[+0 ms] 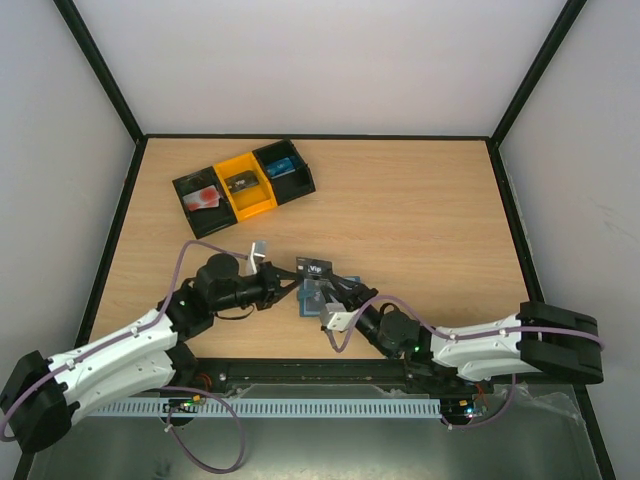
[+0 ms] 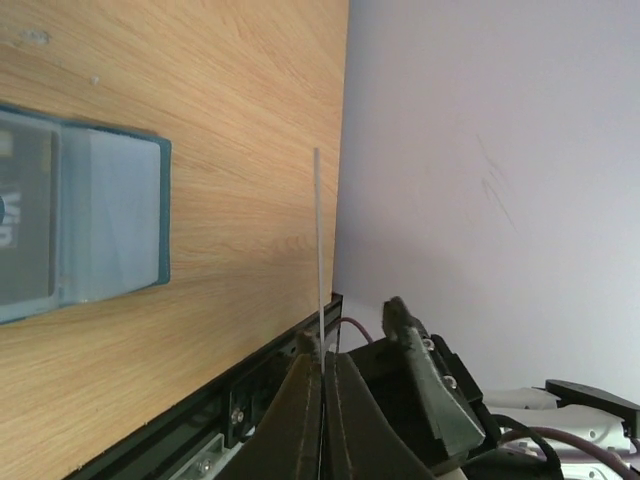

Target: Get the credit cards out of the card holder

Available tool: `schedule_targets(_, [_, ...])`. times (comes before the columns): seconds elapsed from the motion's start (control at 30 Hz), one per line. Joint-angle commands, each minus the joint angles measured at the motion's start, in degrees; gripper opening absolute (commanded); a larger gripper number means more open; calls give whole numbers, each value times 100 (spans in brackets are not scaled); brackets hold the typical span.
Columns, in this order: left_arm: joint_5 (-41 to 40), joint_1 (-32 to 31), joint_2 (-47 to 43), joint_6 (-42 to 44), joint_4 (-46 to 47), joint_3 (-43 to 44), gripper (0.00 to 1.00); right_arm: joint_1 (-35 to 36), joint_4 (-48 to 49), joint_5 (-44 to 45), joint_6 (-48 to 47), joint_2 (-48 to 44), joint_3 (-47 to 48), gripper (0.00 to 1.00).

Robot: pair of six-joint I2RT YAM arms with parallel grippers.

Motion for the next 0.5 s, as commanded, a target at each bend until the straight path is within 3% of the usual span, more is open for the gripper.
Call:
schedule_targets(0.0, [-219, 100, -251, 379, -111, -38, 3, 42, -54, 142, 605, -352, -69, 41])
schedule_targets(0.27, [-940, 326, -685, 817, -720, 70, 3, 42, -1140, -244, 2926, -1365, 97, 77])
schedule_targets(0.37, [-1407, 429, -765, 1167, -1142, 261, 3, 42, -1515, -195, 3904, -1574, 160, 98])
schedule_targets(0.47, [-1780, 585, -715, 1576, -1526, 540, 3, 43, -2159, 357, 4920, -1856, 329, 98])
